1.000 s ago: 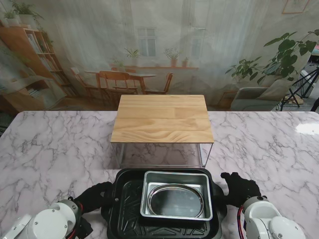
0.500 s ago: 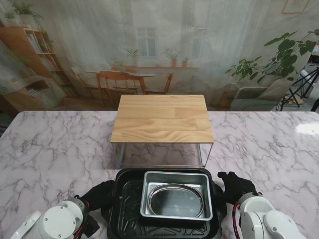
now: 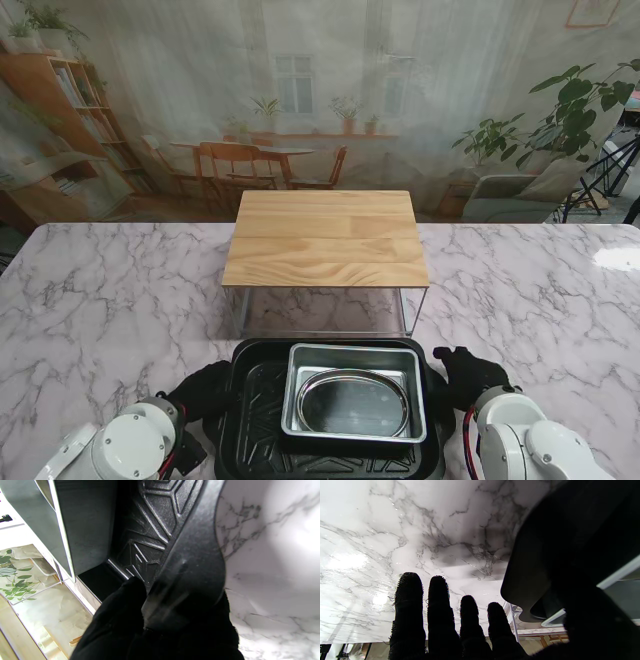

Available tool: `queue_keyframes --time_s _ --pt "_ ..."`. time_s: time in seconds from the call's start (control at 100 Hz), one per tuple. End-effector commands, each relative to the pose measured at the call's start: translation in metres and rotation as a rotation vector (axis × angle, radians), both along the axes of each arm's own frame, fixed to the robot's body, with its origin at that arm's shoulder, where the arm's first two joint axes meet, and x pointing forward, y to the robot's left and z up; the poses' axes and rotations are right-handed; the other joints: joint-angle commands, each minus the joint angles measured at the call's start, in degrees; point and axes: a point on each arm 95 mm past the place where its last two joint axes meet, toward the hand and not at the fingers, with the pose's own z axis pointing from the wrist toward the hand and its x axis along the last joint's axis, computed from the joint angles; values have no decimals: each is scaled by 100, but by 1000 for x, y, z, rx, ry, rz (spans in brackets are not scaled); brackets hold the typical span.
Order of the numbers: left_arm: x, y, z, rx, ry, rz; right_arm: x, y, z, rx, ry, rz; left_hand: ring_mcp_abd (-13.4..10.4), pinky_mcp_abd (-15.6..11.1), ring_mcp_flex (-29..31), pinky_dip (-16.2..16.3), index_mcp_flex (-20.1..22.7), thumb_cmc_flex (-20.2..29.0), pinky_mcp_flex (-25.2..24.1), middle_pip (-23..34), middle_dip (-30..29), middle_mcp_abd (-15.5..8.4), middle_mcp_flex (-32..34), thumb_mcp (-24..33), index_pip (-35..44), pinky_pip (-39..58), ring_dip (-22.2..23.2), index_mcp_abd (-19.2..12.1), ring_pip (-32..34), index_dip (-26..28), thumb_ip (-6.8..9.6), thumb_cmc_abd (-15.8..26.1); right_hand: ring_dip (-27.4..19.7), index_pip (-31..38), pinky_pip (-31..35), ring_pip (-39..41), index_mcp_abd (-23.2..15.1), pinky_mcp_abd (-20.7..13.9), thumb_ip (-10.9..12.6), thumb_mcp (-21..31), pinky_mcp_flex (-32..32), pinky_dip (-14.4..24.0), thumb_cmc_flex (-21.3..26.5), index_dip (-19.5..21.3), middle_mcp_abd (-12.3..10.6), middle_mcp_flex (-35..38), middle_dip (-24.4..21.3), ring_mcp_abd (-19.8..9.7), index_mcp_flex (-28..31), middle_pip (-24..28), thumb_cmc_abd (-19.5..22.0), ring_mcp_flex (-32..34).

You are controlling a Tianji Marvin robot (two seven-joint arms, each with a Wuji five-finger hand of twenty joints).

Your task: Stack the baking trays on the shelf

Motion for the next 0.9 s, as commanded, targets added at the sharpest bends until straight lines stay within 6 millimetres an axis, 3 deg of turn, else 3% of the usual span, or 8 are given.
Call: queue_keyframes --time_s 0.0,0.21,0.31,0.33,0.35,0.62,0.8,0.89 --pt "-5 -5 -9 -20 48 0 -5 -2 -11 -7 40 -8 371 -281 105 151 130 298 36 39 24 74 139 -211 85 209 -70 -143 -47 -39 -166 224 100 -100 122 366 143 212 108 -57 41 -5 286 123 107 -138 4 32 27 3 1 47" --pt "-5 -11 -11 -6 49 7 -5 -2 -11 -1 35 -5 325 -304 294 205 155 637 202 91 70 17 247 -28 111 348 -13 -238 88 -34 -65 245 110 -106 147 390 143 184 123 -76 61 4 319 130 119 -138 1 39 25 4 72 55" --pt "-4 -11 -11 6 45 8 -6 -3 -9 0 20 -1 303 -306 412 219 202 678 308 91 116 26 334 502 157 410 19 -275 149 -39 -36 138 124 -99 176 422 147 132 131 -75 82 16 329 136 118 -103 7 21 45 23 91 74" --pt "-4 -11 -11 8 43 8 -7 -3 -9 1 15 0 299 -317 443 209 210 570 339 77 105 31 364 867 178 414 21 -289 148 -56 -201 87 129 -95 185 436 146 121 133 -72 87 20 336 137 129 -102 6 16 53 22 85 86" --pt "-4 -10 -10 9 41 9 -7 -3 -8 2 10 0 302 -311 458 209 215 567 352 79 105 34 377 980 185 422 24 -293 153 -61 -241 73 134 -90 196 448 152 105 136 -65 97 25 348 140 128 -81 9 11 65 32 80 93" --pt "-3 -8 -7 12 28 7 -14 -10 0 -4 -53 -5 296 -302 499 205 238 543 393 81 88 46 402 1421 211 433 22 -312 151 -72 -350 -9 181 -85 341 585 264 -21 131 68 302 82 328 125 173 -29 17 160 136 80 -52 175" --pt "-4 -8 -7 10 33 5 -21 -8 6 -37 -41 14 300 -299 483 202 232 451 373 76 77 45 378 1537 223 430 24 -317 147 -80 -406 -42 24 -283 219 335 314 273 66 -51 354 15 162 24 181 -64 -48 420 61 -11 -87 263" --pt "-4 -7 -7 11 33 4 -24 -4 8 -53 -19 23 309 -295 464 201 220 423 355 74 74 38 372 1521 223 424 22 -308 140 -82 -407 -51 -39 -417 145 196 285 575 -5 -362 349 -40 -35 -2 174 -95 -91 455 29 -94 -56 281"
